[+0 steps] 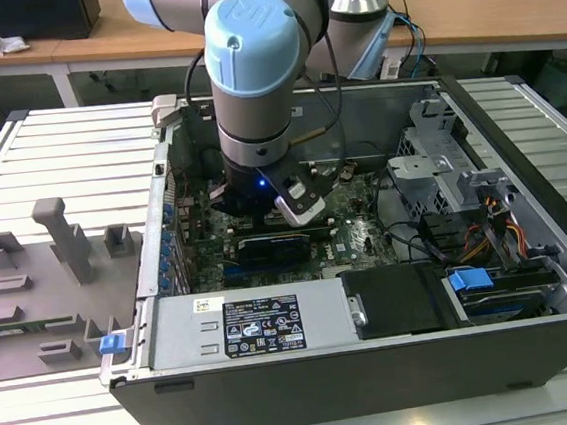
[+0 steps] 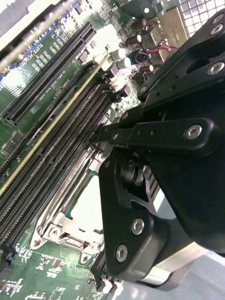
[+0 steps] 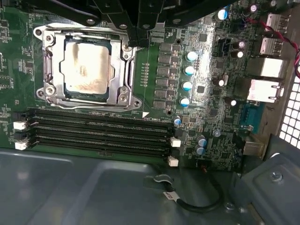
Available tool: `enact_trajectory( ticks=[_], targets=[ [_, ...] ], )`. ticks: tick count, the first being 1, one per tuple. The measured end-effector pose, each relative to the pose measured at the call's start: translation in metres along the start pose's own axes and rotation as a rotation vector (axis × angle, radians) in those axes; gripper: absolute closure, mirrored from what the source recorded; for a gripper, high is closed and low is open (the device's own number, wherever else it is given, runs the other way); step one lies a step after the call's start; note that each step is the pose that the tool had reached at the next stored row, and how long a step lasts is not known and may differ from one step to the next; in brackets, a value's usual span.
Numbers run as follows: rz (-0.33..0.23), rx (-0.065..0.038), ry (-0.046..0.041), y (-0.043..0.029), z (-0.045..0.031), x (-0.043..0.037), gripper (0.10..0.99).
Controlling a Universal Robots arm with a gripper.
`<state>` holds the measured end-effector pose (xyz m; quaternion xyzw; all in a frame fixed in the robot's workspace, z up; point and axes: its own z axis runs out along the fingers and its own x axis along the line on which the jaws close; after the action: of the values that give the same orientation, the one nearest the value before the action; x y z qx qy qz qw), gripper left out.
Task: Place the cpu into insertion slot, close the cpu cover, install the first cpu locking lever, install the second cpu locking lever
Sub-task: 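Install the second cpu locking lever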
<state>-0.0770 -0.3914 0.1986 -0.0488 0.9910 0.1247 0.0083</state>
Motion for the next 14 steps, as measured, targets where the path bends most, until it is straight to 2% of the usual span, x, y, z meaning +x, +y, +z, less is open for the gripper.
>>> enact_trajectory(
  ticks=[2, 4, 11, 14],
  targets=[
    [0.000, -0.004, -0.0008, 0.0012, 0.0018, 0.0033, 0.980],
    [0.000, -0.004, -0.0011, 0.0017, 0.0000, 0.0035, 0.980],
    [0.000, -0.005, -0.0012, 0.0047, -0.0112, 0.0033, 0.980],
    [0.000, -0.005, -0.0013, 0.0053, -0.0137, 0.0032, 0.980]
  ],
)
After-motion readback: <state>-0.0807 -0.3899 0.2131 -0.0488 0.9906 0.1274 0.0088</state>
